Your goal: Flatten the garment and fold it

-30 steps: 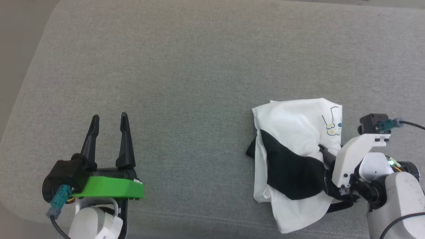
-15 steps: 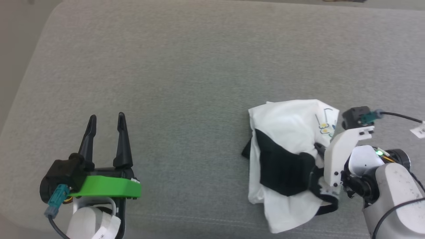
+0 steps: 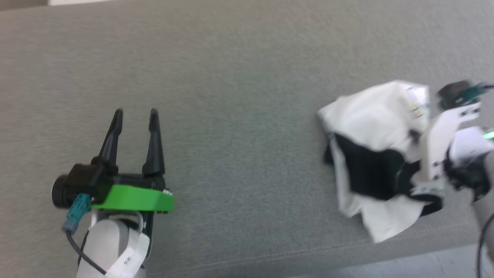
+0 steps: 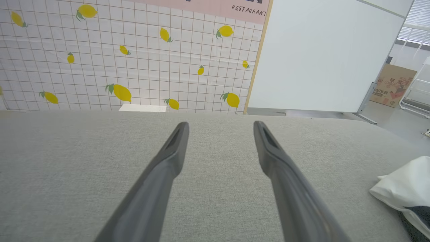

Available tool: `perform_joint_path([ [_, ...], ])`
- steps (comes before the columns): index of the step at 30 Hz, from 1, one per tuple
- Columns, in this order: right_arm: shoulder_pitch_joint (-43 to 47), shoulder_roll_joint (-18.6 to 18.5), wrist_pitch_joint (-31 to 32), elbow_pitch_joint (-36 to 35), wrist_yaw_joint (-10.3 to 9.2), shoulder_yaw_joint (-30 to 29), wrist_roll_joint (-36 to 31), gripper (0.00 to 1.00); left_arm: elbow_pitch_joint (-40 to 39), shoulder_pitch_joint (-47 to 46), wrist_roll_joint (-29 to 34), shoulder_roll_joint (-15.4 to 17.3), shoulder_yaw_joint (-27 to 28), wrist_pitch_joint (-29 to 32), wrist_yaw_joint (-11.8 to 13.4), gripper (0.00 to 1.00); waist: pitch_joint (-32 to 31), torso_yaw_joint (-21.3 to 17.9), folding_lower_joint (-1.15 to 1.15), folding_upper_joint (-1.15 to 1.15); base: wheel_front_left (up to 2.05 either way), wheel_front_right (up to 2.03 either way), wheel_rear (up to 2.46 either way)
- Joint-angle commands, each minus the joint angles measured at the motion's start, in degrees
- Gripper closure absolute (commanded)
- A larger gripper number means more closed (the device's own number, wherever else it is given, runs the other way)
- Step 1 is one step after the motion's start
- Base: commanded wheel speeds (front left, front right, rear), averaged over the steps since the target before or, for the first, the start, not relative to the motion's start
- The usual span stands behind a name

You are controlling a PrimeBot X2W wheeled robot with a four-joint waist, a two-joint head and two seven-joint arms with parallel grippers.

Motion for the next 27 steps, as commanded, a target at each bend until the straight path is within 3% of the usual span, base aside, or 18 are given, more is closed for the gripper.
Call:
perform_joint_path([
  [1,-1.9,-1.3,-0.8,0.8,-0.1,-0.7,0.2,1.0,-0.2,-1.6,0.6,0.5,-0.3,-0.2,-0.4,0.0,7.2,-5.9,0.0,0.0,0.0,0.0,0.0],
  [12,-10.9,-16.0,-6.2,9.0,-0.1,-6.8,-5.1,1.0,-3.2,-6.8,2.3,3.2,-1.3,0.5,0.1,0.0,19.1,-2.5,0.0,0.0,0.0,0.0,0.0],
  [22,-17.7,-22.7,-11.6,16.3,-0.1,-11.5,-11.6,1.0,-9.8,-4.8,2.9,4.8,0.6,2.3,2.3,0.0,24.2,0.5,0.0,0.0,0.0,0.0,0.0],
  [23,-18.2,-22.7,-12.1,17.2,-0.1,-12.2,-12.5,0.69,-10.2,-4.5,2.9,4.9,0.8,2.4,2.4,0.0,24.3,0.6,0.0,0.0,0.0,0.0,0.0],
  [24,-18.6,-22.8,-12.4,17.9,-0.1,-12.9,-13.3,0.0,-10.5,-4.3,2.9,5.0,0.8,2.5,2.5,0.0,24.3,0.6,0.0,0.0,0.0,0.0,0.0],
  [27,-19.8,-23.0,-13.6,19.9,-0.1,-14.6,-15.8,0.0,-10.5,-3.5,2.6,5.2,1.1,2.6,2.7,0.0,23.0,0.7,0.0,0.0,0.0,0.0,0.0],
])
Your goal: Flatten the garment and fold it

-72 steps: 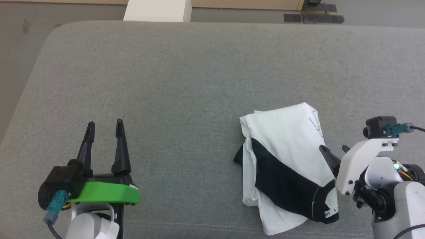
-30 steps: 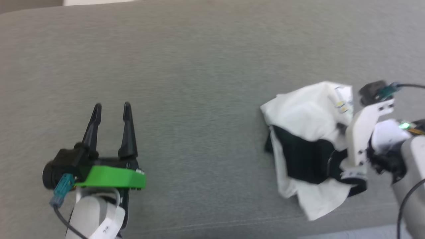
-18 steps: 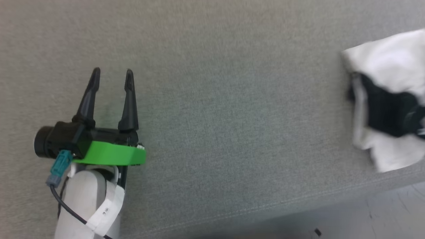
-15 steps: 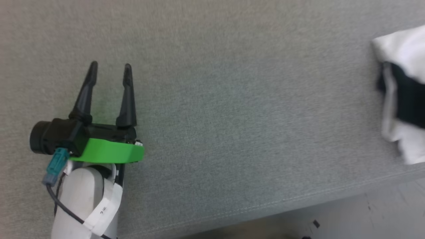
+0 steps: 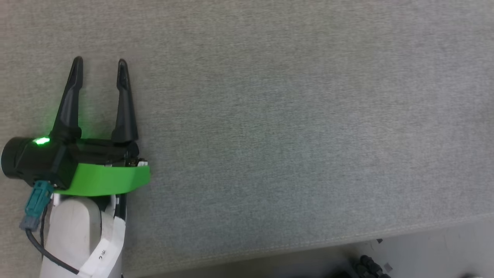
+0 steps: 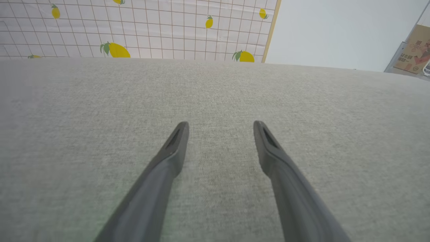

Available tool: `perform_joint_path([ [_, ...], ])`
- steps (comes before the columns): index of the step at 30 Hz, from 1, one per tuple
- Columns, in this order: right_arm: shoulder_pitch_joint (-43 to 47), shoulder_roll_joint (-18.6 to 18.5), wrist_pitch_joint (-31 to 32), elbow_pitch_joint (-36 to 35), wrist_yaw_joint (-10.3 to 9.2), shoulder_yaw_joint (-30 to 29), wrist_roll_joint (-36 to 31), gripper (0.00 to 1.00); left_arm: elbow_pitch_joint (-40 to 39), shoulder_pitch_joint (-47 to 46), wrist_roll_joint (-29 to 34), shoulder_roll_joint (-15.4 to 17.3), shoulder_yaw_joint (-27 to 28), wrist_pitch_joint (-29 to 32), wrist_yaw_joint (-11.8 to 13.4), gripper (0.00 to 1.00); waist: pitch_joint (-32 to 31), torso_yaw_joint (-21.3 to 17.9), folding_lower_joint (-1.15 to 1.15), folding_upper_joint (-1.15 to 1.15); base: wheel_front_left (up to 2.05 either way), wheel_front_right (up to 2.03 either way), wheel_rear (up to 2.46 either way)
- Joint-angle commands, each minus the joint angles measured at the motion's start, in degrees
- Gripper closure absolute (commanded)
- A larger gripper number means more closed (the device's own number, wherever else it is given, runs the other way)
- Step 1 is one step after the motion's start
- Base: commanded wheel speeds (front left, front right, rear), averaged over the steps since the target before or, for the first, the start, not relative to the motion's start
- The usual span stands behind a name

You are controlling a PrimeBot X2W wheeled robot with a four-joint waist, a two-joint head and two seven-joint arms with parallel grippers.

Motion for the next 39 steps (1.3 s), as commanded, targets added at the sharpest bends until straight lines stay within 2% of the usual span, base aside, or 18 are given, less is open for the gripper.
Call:
perform_joint_path([
  [1,-1.2,-0.2,-0.8,0.4,-0.11,-0.5,-0.8,0.0,1.0,1.4,0.4,0.8,0.6,0.3,0.5,0.0,-1.0,0.6,-0.01,-0.01,0.0,0.0,0.0],
  [7,-4.5,0.9,-5.2,-1.0,-0.11,-1.1,0.1,0.0,3.9,3.0,-1.5,0.0,1.8,-0.8,1.1,0.0,-8.6,0.3,-0.01,-0.01,0.0,0.0,0.0],
  [11,-6.5,3.7,-9.3,-6.2,-0.11,3.4,4.5,0.0,5.7,4.0,-2.9,-0.6,3.0,-1.6,1.5,0.0,-15.5,0.4,-0.01,-0.01,0.0,0.0,0.0],
  [15,-7.7,8.2,-13.7,-11.7,-0.11,6.4,10.0,0.0,7.2,4.8,-4.2,-1.1,4.5,-2.0,2.1,0.0,-21.6,0.9,-0.01,-0.01,0.0,0.0,0.0],
  [19,-6.0,14.5,-19.2,-16.4,-0.11,7.4,13.0,0.0,9.0,5.8,-5.2,-1.5,5.4,-2.1,2.6,0.0,-27.1,2.0,-0.01,-0.01,0.0,0.0,0.0],
  [29,9.8,36.3,-36.8,-24.9,-0.11,2.3,9.1,0.0,12.2,7.7,-4.5,-2.2,6.8,-1.9,6.7,0.0,-34.9,5.1,-0.01,-0.01,0.0,0.0,0.0],
  [33,16.9,40.2,-41.4,-26.5,-0.11,1.9,6.4,0.0,13.3,8.0,-4.2,-2.4,6.1,-1.8,7.1,0.0,-36.5,5.8,-0.01,-0.01,0.0,0.0,0.0],
  [39,28.3,41.3,-43.0,-28.0,-0.11,2.6,5.1,0.0,14.9,9.0,-3.3,-2.5,4.0,-1.9,6.7,0.0,-38.7,6.8,-0.01,-0.01,0.0,0.0,0.0],
])
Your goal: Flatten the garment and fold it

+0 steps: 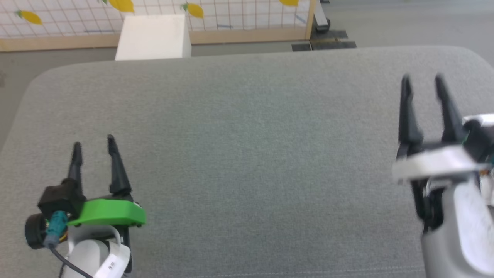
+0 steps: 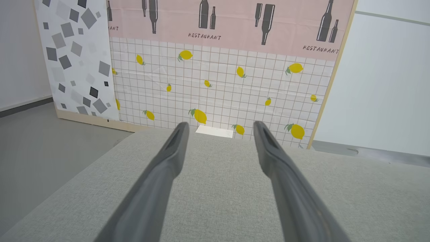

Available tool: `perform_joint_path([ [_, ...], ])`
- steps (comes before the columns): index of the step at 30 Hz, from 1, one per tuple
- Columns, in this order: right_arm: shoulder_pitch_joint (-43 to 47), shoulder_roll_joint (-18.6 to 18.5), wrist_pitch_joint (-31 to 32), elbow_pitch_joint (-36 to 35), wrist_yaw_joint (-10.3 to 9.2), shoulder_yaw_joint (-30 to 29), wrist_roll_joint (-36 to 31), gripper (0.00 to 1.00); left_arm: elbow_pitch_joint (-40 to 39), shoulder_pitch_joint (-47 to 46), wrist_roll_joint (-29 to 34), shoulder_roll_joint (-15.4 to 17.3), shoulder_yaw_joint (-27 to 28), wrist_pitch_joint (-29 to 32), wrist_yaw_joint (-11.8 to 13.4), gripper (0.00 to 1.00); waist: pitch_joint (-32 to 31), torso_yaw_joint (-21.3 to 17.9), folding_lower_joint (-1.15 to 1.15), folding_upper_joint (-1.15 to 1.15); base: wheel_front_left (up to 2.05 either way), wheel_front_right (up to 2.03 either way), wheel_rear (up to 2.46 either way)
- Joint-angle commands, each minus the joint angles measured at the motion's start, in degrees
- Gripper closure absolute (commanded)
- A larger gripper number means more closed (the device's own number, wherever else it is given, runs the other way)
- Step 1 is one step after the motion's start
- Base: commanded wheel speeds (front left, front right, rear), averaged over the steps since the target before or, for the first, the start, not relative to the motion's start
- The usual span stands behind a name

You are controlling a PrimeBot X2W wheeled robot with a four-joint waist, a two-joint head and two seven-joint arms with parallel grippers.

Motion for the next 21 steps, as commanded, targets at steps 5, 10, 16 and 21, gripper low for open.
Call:
perform_joint_path([
  [5,9.0,0.2,-0.6,-0.7,-0.09,0.6,2.0,0.0,1.8,2.1,2.0,-0.3,-2.9,-0.3,-1.0,0.0,-3.1,2.2,0.01,0.0,0.0,0.0,0.0],
  [10,14.3,0.2,-0.6,-1.1,-0.09,1.0,1.9,0.0,3.9,3.9,3.6,-0.1,-6.0,-0.3,-2.3,0.0,-3.9,2.5,0.01,0.0,0.0,0.0,0.0],
  [16,17.0,0.2,-0.5,0.2,-0.09,1.5,1.4,0.0,6.1,4.8,3.2,-0.4,-7.6,0.9,-2.7,0.0,-3.9,2.4,0.01,0.0,0.0,0.0,0.0],
  [21,17.2,0.2,0.8,1.6,-0.09,1.9,1.4,0.0,8.1,4.3,1.4,-0.6,-7.2,2.1,-2.5,0.0,-3.5,2.1,0.01,0.0,0.0,0.0,0.0],
])
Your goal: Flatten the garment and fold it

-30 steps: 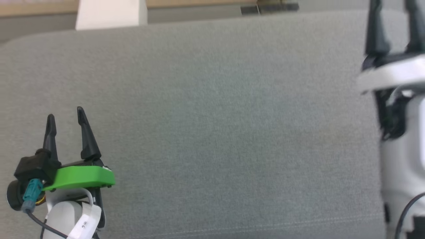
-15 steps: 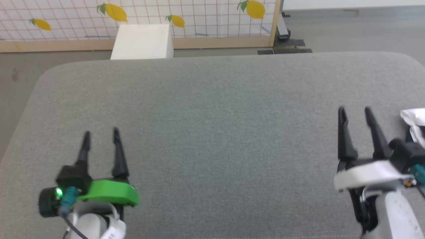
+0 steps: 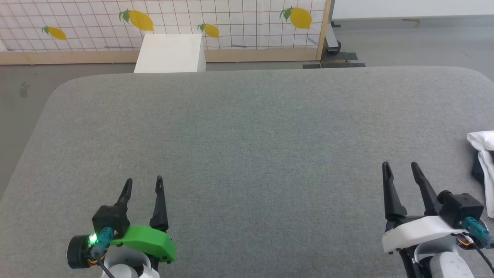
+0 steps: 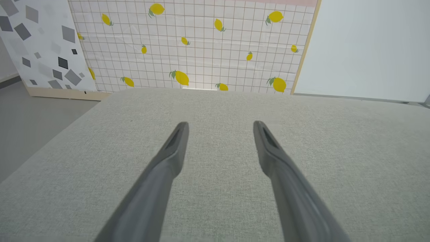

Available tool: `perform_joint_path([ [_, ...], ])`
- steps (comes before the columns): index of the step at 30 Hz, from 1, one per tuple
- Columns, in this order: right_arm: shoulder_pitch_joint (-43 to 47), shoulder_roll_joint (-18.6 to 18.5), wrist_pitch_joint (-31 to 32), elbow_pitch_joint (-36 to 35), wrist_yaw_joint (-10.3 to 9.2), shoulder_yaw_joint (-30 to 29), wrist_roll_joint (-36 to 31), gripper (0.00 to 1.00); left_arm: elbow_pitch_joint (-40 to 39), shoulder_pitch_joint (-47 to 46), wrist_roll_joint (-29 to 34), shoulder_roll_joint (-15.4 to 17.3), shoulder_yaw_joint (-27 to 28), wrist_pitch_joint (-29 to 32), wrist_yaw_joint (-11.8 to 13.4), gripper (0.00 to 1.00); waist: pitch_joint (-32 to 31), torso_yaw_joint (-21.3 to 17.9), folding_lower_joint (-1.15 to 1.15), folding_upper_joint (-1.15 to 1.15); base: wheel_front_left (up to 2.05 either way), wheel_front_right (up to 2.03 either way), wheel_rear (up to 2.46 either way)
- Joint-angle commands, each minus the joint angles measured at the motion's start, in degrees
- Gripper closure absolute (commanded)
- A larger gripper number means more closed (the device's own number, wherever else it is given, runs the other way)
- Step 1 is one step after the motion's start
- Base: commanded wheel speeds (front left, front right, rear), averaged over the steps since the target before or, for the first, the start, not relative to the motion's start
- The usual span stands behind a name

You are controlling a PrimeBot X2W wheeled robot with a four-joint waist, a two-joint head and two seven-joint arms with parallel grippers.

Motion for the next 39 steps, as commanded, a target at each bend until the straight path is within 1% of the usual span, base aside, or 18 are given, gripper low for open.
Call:
perform_joint_path([
  [1,0.4,0.0,0.0,0.3,-0.09,0.3,0.0,0.0,0.4,0.0,-0.4,-0.2,0.1,0.1,0.1,0.0,0.2,-0.2,0.01,0.0,0.0,0.0,0.0],
  [22,-0.8,0.0,0.4,1.6,-0.09,1.2,1.2,0.0,1.3,-1.3,-1.8,0.2,-0.3,-0.2,0.6,0.0,0.7,-0.3,0.01,0.0,0.0,0.0,0.0],
  [23,-0.1,0.0,0.5,1.5,0.0,1.2,0.9,1.0,1.2,-0.5,-1.7,0.1,-0.2,-0.2,0.4,1.0,0.7,-0.3,0.01,0.0,0.0,0.0,0.0],
  [39,0.3,0.0,1.7,0.2,-0.01,1.4,-0.2,1.0,0.1,-0.1,-0.8,-0.1,0.1,0.9,0.3,1.0,0.6,-0.1,0.01,0.0,0.0,0.0,0.0],
])
